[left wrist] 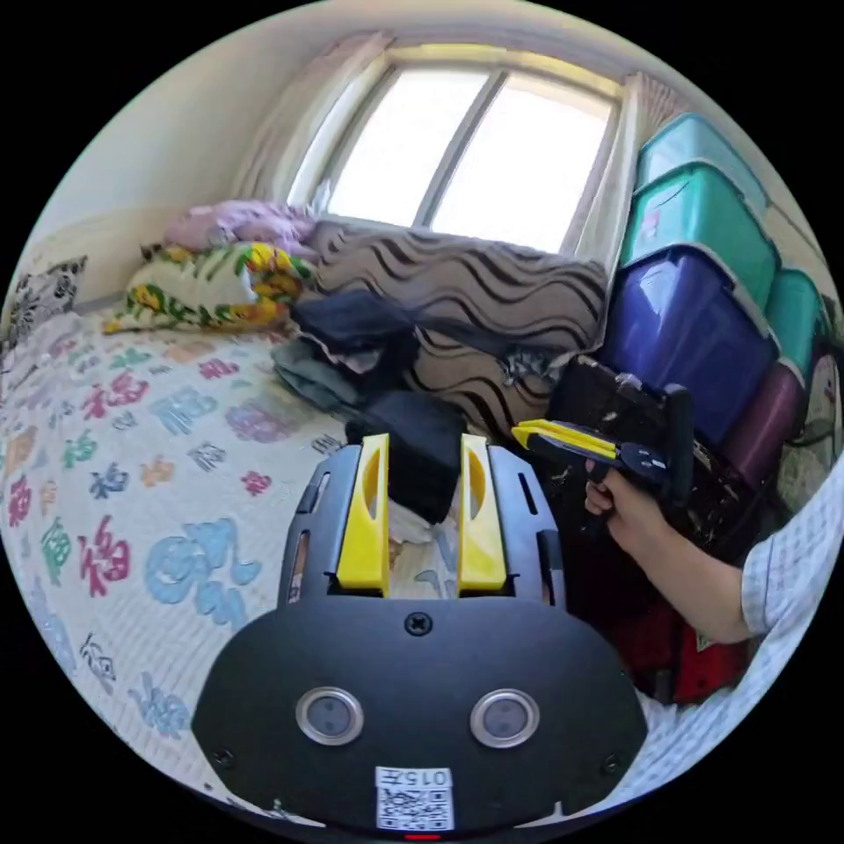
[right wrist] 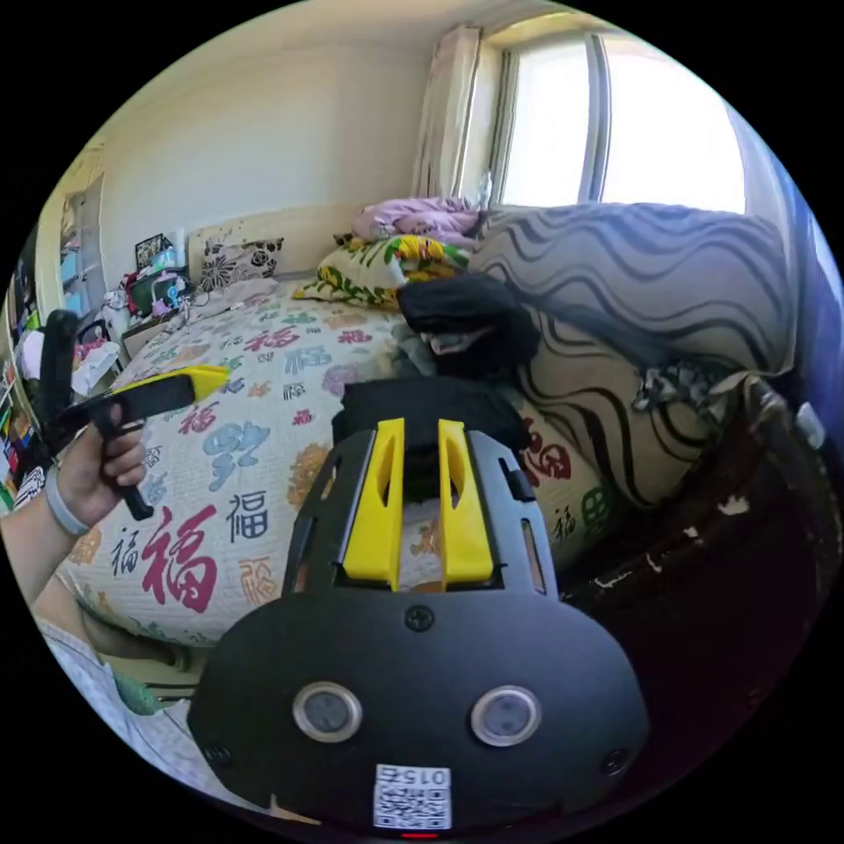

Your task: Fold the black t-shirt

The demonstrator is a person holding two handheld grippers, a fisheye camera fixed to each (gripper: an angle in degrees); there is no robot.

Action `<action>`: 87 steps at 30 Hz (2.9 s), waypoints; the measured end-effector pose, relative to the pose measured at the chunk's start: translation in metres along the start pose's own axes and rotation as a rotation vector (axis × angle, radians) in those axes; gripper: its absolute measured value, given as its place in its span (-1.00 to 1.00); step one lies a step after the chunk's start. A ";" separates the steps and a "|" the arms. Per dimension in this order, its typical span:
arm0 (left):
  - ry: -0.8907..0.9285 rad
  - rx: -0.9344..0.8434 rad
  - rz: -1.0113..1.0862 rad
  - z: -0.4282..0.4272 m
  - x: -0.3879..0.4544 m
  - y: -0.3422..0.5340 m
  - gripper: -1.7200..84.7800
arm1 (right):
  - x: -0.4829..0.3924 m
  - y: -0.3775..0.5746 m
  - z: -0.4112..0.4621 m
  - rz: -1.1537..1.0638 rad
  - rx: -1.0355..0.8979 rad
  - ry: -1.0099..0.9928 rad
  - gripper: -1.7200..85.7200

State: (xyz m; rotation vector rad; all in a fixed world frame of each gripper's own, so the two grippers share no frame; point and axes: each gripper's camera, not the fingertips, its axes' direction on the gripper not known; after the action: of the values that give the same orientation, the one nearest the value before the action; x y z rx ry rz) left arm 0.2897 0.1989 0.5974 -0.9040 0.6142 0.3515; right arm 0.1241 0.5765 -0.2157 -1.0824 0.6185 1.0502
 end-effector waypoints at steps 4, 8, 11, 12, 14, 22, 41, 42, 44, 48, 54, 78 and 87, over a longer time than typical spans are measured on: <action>0.047 -0.153 -0.059 0.068 0.000 -0.025 -0.70 | 0.023 0.024 0.026 0.050 -0.110 -0.045 -0.80; 0.027 -0.223 -0.170 0.086 -0.009 -0.037 -0.83 | 0.033 0.043 0.028 0.035 -0.092 -0.099 -0.80; 0.109 -0.144 -0.190 0.053 -0.017 -0.045 -0.95 | 0.030 0.042 0.034 -0.071 -0.115 -0.131 -0.82; 0.121 -0.116 -0.184 0.034 -0.019 -0.049 -0.96 | 0.029 0.040 0.035 -0.088 -0.129 -0.145 -0.85; 0.141 -0.052 -0.177 0.001 -0.020 -0.055 -0.97 | 0.023 0.029 0.018 -0.165 -0.113 -0.209 -0.95; 0.233 0.274 -0.025 -0.208 0.004 -0.078 -0.98 | -0.007 -0.006 -0.119 -0.360 0.237 -0.260 -0.98; -0.183 0.525 0.143 -0.548 0.053 0.022 -0.98 | -0.091 -0.089 -0.271 -0.573 0.566 -0.742 -0.98; -0.227 0.494 0.080 -0.539 0.031 0.025 -0.97 | -0.095 -0.094 -0.264 -0.575 0.549 -0.725 -0.98; -0.353 0.415 -0.060 -0.517 -0.015 0.034 -0.97 | -0.118 -0.120 -0.217 -0.552 0.433 -0.584 -0.98; -0.452 0.219 -0.426 -0.467 -0.110 0.119 -0.92 | -0.142 -0.144 -0.096 -0.530 0.022 -0.497 -0.98; -0.254 0.032 -0.682 -0.406 -0.117 0.266 -0.76 | -0.130 -0.064 0.004 -0.591 -0.302 -0.565 -0.98; -0.697 0.347 -0.850 -0.540 -0.122 0.241 -0.98 | -0.129 -0.091 0.136 -0.346 -0.614 -0.871 -0.81; -0.634 0.136 -0.873 -0.517 -0.100 0.235 -0.82 | -0.257 -0.089 0.157 -0.837 -0.723 -0.821 -0.88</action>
State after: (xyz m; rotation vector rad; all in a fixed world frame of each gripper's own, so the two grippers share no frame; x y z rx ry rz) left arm -0.0904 -0.0897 0.2738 -0.7901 -0.3543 -0.1992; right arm 0.0892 0.6165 0.0938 -1.2047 -0.8841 0.8441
